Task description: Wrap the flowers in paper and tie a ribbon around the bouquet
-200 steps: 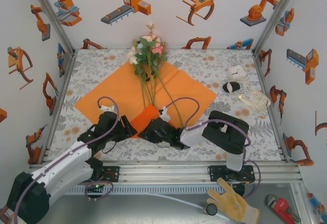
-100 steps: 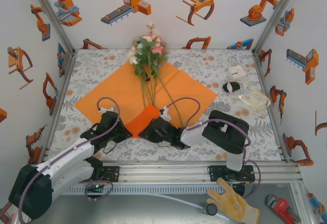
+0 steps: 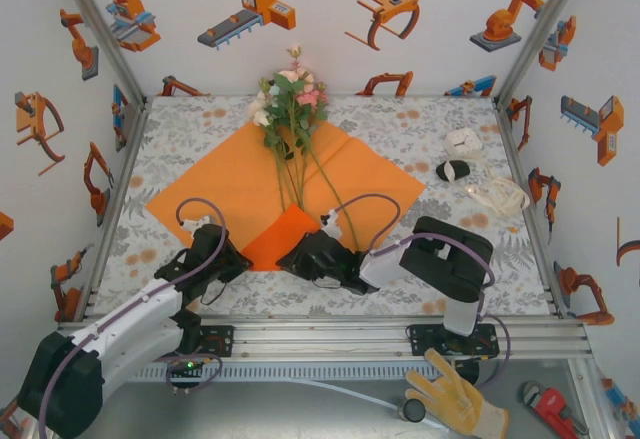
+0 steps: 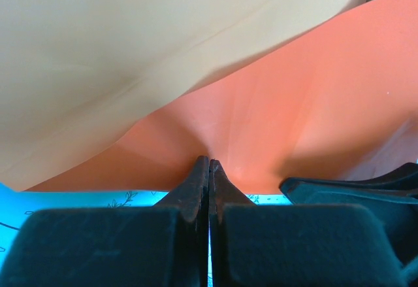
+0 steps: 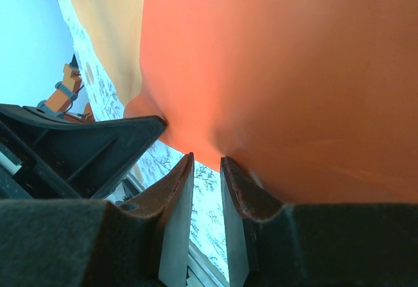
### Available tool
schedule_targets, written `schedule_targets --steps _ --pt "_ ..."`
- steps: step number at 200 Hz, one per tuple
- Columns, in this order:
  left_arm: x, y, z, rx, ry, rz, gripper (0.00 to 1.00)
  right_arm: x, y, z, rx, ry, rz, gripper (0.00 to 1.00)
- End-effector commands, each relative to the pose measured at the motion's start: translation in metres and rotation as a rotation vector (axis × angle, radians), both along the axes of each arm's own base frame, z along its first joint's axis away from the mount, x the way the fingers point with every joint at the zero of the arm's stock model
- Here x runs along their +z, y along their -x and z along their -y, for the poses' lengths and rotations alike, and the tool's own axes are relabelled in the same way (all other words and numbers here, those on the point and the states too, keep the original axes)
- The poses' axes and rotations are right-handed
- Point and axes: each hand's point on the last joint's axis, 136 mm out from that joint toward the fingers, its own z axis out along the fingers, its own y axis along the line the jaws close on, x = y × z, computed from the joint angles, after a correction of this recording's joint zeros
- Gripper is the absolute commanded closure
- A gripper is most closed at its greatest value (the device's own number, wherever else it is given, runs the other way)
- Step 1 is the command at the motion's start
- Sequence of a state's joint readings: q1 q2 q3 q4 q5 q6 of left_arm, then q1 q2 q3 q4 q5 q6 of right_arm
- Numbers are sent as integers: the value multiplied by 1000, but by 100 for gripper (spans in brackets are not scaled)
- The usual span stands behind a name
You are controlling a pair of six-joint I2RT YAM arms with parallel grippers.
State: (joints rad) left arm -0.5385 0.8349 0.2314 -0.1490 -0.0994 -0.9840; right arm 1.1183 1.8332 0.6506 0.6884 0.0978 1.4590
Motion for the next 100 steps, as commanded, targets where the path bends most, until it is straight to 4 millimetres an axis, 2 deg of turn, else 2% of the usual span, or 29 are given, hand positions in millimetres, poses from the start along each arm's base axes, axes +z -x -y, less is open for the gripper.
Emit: schedule_targets --steps 1,54,100 --pt "-26 15 -31 73 -132 -91 97 -33 2 41 -54 158 -27 73" --pt "-36 18 -35 100 -151 -135 100 -35 3 82 -106 191 -35 73" --pt "-36 18 -37 110 -153 -133 100 -36 5 110 -142 227 -38 73"
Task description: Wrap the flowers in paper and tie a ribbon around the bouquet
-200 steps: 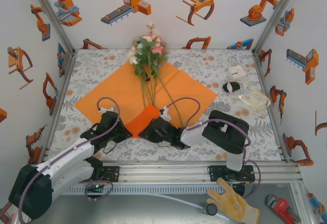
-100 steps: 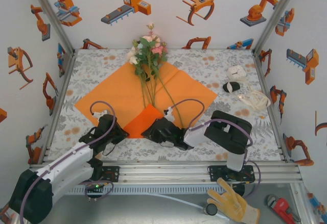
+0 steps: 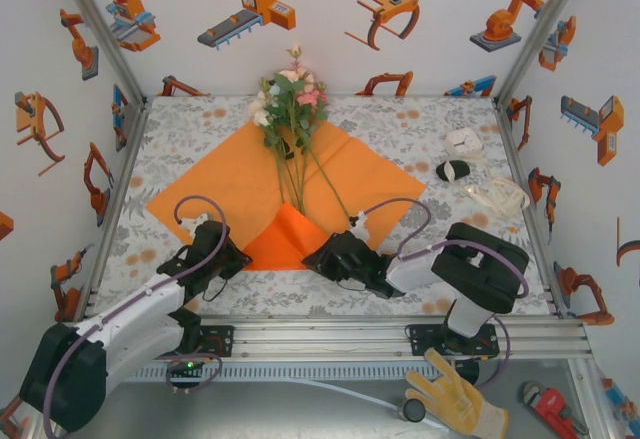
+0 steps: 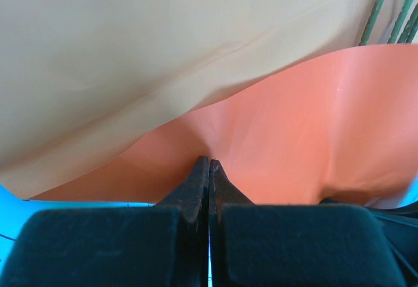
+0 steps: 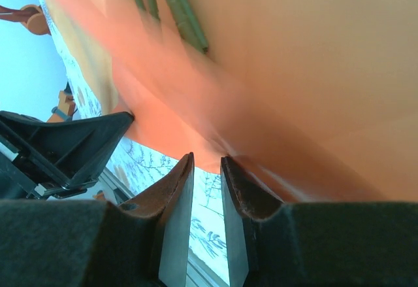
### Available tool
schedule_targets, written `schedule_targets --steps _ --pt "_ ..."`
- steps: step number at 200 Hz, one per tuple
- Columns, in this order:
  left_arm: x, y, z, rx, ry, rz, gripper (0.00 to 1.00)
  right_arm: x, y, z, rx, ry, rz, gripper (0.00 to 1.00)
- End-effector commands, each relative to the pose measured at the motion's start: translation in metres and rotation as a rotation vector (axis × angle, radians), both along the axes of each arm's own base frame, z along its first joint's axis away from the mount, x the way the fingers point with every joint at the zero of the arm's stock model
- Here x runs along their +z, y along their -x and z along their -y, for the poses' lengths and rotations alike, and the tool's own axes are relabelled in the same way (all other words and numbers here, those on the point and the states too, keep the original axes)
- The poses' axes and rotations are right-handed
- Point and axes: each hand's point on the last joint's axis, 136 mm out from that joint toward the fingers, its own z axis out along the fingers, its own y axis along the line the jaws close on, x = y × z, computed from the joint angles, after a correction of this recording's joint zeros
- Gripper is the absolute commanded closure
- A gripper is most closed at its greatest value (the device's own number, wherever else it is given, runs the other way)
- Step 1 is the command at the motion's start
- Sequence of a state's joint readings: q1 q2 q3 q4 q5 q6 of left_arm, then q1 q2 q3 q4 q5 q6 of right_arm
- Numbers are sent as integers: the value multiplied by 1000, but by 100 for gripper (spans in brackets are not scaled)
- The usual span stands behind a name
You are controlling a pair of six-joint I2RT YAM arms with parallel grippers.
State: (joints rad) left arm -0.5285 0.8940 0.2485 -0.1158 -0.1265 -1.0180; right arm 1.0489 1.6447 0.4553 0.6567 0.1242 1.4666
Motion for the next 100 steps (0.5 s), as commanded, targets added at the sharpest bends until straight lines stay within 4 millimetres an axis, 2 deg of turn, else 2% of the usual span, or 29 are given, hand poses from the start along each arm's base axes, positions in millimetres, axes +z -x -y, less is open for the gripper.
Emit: schedule_targets --steps 1,30,100 --pt "-35 26 -33 55 -149 -131 100 -36 7 44 -48 188 -37 73" --pt "-35 27 -34 56 -148 -131 100 -45 11 65 -73 216 -56 73" --pt "-34 27 -34 57 -151 -129 100 -41 6 119 -127 325 -53 73"
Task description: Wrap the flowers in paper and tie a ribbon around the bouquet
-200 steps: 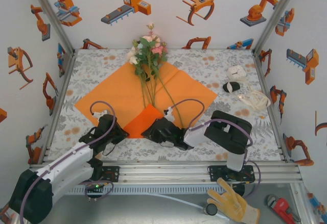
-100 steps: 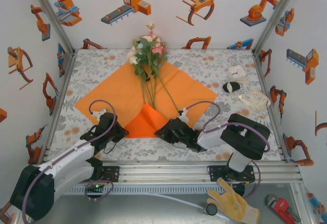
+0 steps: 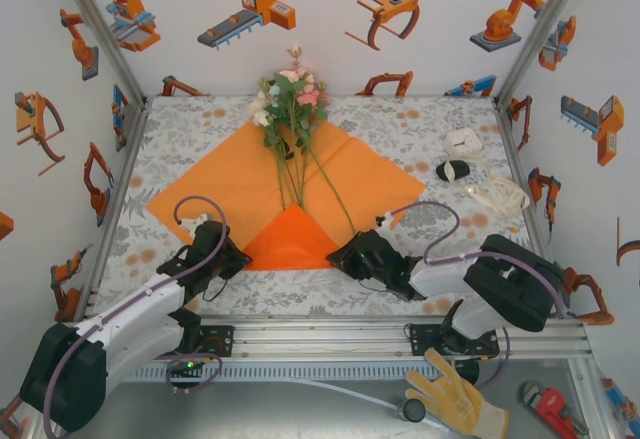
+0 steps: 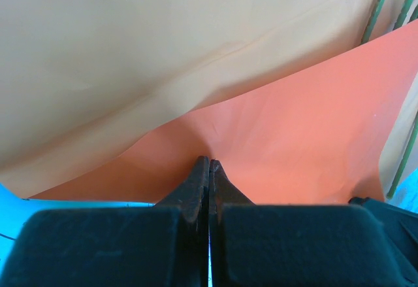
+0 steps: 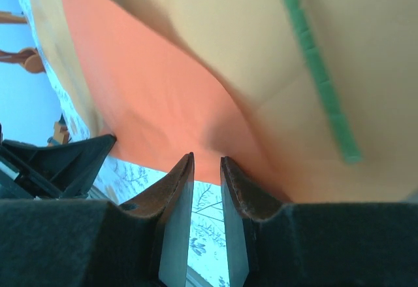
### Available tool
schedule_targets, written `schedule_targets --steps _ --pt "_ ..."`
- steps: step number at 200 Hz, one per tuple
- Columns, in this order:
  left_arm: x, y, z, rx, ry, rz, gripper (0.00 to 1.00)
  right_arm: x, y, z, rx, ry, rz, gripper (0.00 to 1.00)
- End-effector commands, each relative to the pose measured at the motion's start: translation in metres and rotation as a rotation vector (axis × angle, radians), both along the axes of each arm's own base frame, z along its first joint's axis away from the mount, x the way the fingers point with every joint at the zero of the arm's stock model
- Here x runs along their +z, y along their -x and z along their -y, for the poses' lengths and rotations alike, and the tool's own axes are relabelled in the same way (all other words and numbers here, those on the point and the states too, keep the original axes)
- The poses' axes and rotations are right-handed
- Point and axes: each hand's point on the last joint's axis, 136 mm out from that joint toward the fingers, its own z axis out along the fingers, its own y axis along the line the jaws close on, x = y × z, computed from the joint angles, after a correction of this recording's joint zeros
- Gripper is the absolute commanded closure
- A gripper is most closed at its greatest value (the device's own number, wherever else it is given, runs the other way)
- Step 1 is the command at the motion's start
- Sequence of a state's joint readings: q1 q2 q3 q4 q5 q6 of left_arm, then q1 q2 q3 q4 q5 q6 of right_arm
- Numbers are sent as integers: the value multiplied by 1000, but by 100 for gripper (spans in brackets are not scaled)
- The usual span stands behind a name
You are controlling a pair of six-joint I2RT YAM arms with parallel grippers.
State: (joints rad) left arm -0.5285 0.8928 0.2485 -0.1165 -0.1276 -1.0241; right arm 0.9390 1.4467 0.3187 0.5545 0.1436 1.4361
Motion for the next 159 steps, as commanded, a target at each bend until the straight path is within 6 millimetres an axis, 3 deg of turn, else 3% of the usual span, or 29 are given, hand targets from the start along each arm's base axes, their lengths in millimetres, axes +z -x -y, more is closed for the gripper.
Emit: schedule_targets --steps 1,42,76,110,143,159 --pt "-35 27 -34 52 -154 -130 100 -41 15 56 -23 266 -72 73" --pt "-35 27 -36 62 -160 -132 100 -47 21 75 -49 304 -96 73" --pt "-36 28 -42 105 -175 -147 93 -51 24 92 -83 336 -110 73" --pt "-36 28 -44 119 -178 -148 91 -44 24 112 -120 380 -100 72" --pt "-36 28 -45 129 -179 -149 82 -46 28 114 -114 379 -105 72" --pt "-35 27 -44 126 -178 -149 76 -43 23 103 -72 372 -84 72"
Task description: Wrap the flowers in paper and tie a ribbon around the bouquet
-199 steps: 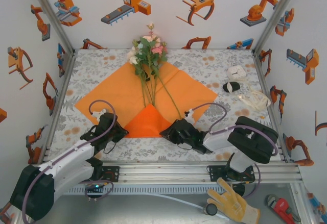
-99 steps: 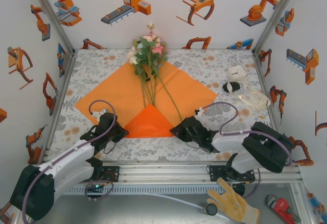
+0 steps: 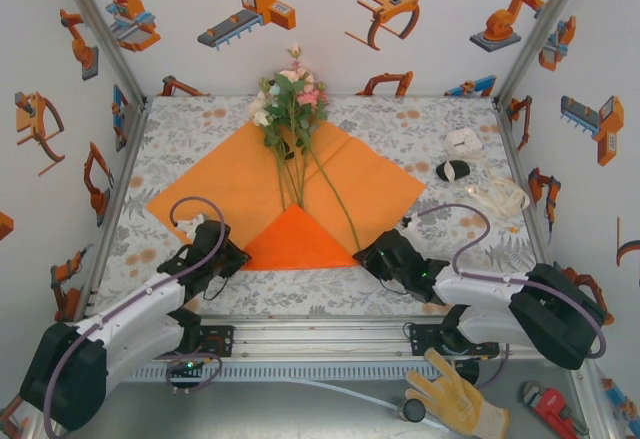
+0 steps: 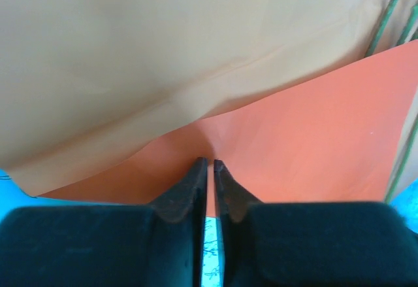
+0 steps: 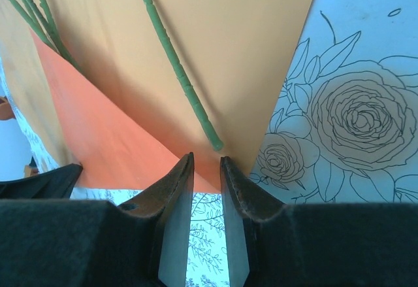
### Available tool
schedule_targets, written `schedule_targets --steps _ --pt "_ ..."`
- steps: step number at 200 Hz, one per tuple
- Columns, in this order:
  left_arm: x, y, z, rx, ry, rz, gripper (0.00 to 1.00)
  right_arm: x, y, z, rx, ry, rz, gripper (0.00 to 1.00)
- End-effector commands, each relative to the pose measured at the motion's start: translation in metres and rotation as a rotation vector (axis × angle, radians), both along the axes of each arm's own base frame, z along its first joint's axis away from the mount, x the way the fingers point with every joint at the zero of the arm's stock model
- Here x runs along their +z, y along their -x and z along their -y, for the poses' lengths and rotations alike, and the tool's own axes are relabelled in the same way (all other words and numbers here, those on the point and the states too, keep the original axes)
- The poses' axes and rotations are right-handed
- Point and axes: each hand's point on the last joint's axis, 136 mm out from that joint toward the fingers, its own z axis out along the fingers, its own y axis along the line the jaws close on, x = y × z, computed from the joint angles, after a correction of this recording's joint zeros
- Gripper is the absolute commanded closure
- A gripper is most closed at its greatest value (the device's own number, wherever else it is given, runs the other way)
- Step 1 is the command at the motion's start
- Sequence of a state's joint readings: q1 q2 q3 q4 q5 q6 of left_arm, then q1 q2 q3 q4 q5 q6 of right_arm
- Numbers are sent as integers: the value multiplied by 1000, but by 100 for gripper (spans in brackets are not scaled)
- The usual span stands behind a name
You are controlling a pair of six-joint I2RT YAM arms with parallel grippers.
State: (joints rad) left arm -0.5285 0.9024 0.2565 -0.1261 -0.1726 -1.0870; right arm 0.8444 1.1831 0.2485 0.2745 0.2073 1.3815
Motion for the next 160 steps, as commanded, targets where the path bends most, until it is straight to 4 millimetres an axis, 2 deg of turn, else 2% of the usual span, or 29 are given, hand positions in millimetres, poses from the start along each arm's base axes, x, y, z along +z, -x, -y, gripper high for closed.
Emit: schedule_targets --steps 1,14,27,45,58,85,109,121,133,146,160 --pt "-36 30 -37 49 -179 -152 75 -44 23 38 32 239 -102 72" --pt "-35 29 -37 52 -180 -153 72 -42 19 26 70 233 -107 72" --pt "-34 29 -39 66 -183 -155 63 -41 17 21 103 249 -105 73" --pt "-29 28 -38 62 -179 -149 58 -36 13 21 88 244 -80 73" --pt "-20 24 -32 36 -164 -125 56 -23 8 22 79 248 -44 72" --pt "17 9 -18 -57 -153 -27 49 10 1 27 83 284 27 72" --pt "53 1 -27 -46 -198 36 44 44 -7 23 112 291 115 71" --pt "68 -4 -34 -29 -201 47 43 68 -15 9 179 295 184 70" --pt "79 -10 -44 -9 -190 38 44 95 -21 -13 272 305 257 70" --pt "90 -23 -63 42 -175 26 44 126 -25 -48 400 330 350 70" --pt "95 -38 -94 130 -136 -9 44 143 -23 -87 532 334 409 70"
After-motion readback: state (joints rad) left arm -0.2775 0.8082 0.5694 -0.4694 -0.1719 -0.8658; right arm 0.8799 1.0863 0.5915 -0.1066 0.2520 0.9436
